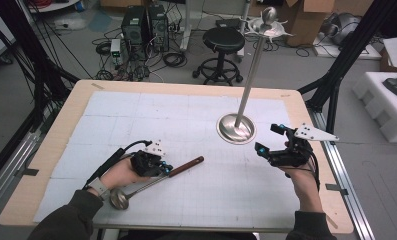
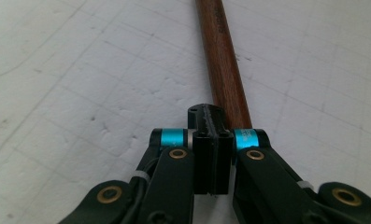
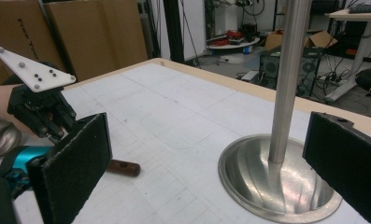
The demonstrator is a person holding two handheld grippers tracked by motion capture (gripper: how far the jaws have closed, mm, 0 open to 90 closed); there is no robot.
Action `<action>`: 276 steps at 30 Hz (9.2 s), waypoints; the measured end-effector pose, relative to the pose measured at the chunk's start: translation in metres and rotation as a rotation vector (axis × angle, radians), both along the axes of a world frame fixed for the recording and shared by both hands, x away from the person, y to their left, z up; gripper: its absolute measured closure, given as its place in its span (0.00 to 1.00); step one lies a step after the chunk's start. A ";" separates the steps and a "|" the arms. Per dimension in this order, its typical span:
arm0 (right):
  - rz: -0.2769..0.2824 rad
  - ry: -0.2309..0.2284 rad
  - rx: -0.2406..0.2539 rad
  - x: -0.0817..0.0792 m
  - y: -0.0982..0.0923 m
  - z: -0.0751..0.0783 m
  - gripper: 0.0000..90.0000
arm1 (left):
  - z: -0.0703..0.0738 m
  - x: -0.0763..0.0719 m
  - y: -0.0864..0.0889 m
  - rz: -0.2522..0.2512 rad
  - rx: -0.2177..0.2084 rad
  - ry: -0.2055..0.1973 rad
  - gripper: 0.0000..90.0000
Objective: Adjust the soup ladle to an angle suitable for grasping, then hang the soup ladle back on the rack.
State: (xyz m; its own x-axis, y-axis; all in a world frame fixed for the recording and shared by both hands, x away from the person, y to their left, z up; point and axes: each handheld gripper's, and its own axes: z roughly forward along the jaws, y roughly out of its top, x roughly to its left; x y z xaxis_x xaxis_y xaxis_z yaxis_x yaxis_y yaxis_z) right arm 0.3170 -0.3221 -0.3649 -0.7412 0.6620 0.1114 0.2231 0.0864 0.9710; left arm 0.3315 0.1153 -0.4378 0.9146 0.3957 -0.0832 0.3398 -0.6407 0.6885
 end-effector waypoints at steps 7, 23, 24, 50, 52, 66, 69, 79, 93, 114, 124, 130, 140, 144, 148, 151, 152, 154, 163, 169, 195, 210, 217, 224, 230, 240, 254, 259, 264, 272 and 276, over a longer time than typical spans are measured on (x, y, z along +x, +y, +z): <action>0.003 -0.001 -0.001 0.000 0.000 0.000 0.00 | 0.000 -0.007 -0.004 -0.067 0.000 0.010 1.00; 0.004 0.004 0.000 0.001 0.002 -0.001 0.00 | 0.000 -0.016 -0.009 -0.200 -0.011 -0.001 0.99; 0.007 0.005 0.001 0.001 0.002 -0.001 0.00 | 0.001 -0.016 -0.008 -0.197 -0.007 -0.015 0.99; 0.002 0.008 0.054 0.002 -0.005 0.001 0.00 | 0.066 -0.042 0.046 -0.134 -0.070 -0.053 0.07; 0.001 0.007 0.054 0.002 -0.005 0.001 0.00 | 0.066 -0.042 0.047 -0.123 -0.030 -0.022 0.07; 0.013 0.013 0.057 0.009 -0.001 0.001 0.00 | 0.050 -0.046 0.031 -0.119 0.218 0.081 0.09; 0.015 0.016 0.055 0.010 -0.002 0.001 0.00 | 0.051 -0.045 0.026 -0.124 0.248 0.080 0.10; 0.018 0.013 0.063 0.009 -0.002 0.002 0.00 | 0.046 -0.042 0.012 -0.157 0.397 0.108 0.26; 0.023 0.014 0.068 0.010 -0.001 0.002 0.00 | 0.040 -0.040 0.009 -0.163 0.567 0.166 0.60; 0.017 0.023 0.061 0.010 -0.002 0.002 0.00 | 0.031 -0.041 -0.006 -0.157 0.695 0.169 0.93; 0.013 0.027 0.066 0.010 -0.004 0.001 0.00 | 0.037 -0.037 0.004 -0.094 0.619 0.116 0.94; 0.014 0.031 0.068 0.010 -0.006 0.000 0.00 | 0.054 -0.037 0.018 -0.054 0.485 0.102 0.94; 0.010 0.028 0.067 0.010 -0.006 0.000 0.00 | 0.071 -0.042 0.040 0.034 0.245 -0.026 0.94; 0.011 0.029 0.064 0.010 -0.005 0.000 0.00 | 0.075 -0.042 0.046 0.077 0.100 -0.065 0.94; 0.008 0.026 0.067 0.010 -0.006 0.000 0.00 | 0.079 -0.042 0.050 0.126 -0.057 -0.106 0.94; 0.006 0.024 0.070 0.010 -0.006 0.000 0.00 | 0.082 -0.042 0.052 0.155 -0.142 -0.139 0.94; 0.008 0.022 0.068 0.010 -0.006 0.000 0.00 | 0.082 -0.041 0.052 0.163 -0.176 -0.151 0.94; 0.008 0.024 0.067 0.010 -0.006 0.000 0.00 | 0.082 -0.040 0.051 0.176 -0.209 -0.180 0.94; 0.011 0.021 0.066 0.010 -0.005 0.000 0.00 | 0.085 -0.028 0.029 0.193 -0.394 -0.204 0.94; 0.002 0.011 0.089 0.008 -0.011 0.003 0.00 | 0.093 -0.019 0.018 0.185 -0.458 -0.212 0.94; 0.009 0.002 0.120 0.007 -0.014 0.006 0.00 | 0.138 0.023 -0.033 0.175 -0.440 -0.259 0.94; 0.015 -0.001 0.138 0.006 -0.016 0.006 0.00 | 0.157 0.046 -0.059 0.159 -0.409 -0.238 0.94; 0.014 -0.003 0.143 0.006 -0.017 0.006 0.00 | 0.159 0.055 -0.067 0.167 -0.393 -0.236 0.94; 0.016 -0.003 0.148 0.005 -0.019 0.006 0.00 | 0.156 0.058 -0.074 0.166 -0.381 -0.233 0.94; 0.013 -0.005 0.155 0.005 -0.020 0.006 0.00 | 0.155 0.063 -0.084 0.165 -0.369 -0.223 0.94; 0.014 -0.004 0.157 0.004 -0.023 0.006 0.00 | 0.150 0.073 -0.096 0.181 -0.354 -0.214 0.94; 0.013 -0.001 0.158 0.004 -0.025 0.004 0.00 | 0.141 0.088 -0.124 0.195 -0.334 -0.175 0.94; 0.011 0.001 0.166 0.003 -0.027 0.003 0.00 | 0.138 0.092 -0.132 0.204 -0.342 -0.158 0.94; 0.011 0.000 0.159 0.001 -0.027 0.004 0.00 | 0.137 0.093 -0.136 0.198 -0.346 -0.150 0.93; 0.012 -0.010 0.156 0.000 -0.028 0.004 0.00 | 0.142 0.083 -0.127 0.150 -0.381 -0.155 0.67; 0.015 -0.007 0.150 -0.001 -0.027 0.004 0.00 | 0.141 0.074 -0.114 0.108 -0.416 -0.185 0.48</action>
State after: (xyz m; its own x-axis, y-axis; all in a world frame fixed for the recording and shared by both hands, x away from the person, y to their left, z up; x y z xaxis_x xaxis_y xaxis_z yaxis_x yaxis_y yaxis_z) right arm 0.3164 -0.3494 -0.3613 -0.7522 0.6269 0.2029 0.2161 -0.0563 0.9748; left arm 0.4057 0.0010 -0.2968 0.8846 0.4568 -0.0943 0.2364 -0.2647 0.9349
